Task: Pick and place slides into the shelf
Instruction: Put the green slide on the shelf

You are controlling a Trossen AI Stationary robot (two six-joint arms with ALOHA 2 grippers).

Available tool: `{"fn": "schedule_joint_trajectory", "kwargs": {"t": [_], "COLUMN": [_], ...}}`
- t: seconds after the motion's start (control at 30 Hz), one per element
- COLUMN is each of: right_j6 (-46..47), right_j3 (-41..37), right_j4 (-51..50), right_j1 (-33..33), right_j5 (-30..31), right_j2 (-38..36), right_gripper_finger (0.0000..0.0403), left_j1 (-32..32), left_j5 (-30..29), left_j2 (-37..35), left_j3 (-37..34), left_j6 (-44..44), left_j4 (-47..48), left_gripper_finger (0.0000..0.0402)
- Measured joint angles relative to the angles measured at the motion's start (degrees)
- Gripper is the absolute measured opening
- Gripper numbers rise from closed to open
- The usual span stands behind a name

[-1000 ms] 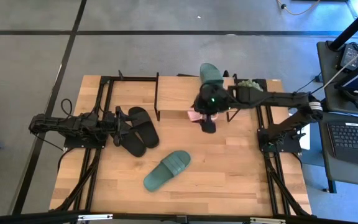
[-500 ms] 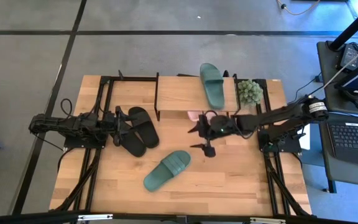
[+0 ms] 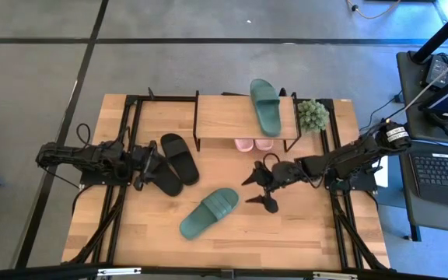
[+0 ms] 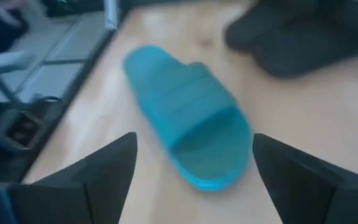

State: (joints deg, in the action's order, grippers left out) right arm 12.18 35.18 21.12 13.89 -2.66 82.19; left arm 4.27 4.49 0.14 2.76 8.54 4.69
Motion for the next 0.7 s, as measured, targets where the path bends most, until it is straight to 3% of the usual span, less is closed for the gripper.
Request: {"fn": "schedule_joint_trajectory", "kwargs": {"t": [0.23,0.7], "right_j6": [2.7,7.1], "right_j3": [-1.7,-1.7], "right_j4": [10.1,11.7], "right_j1": [4.8,5.9], "right_j5": [0.0,0.0], "right_j2": [0.0,0.0], "right_gripper_finger": [0.032,0.032], "left_j1": [0.0,0.0], "left_j5": [4.6,7.1], "left_j2": [0.0,0.0], "left_j3": [0.0,0.0], "left_j6": [0.1,0.3], "left_j4": [0.0,-0.1], "left_gripper_finger": [0.0273,0.0273]}}
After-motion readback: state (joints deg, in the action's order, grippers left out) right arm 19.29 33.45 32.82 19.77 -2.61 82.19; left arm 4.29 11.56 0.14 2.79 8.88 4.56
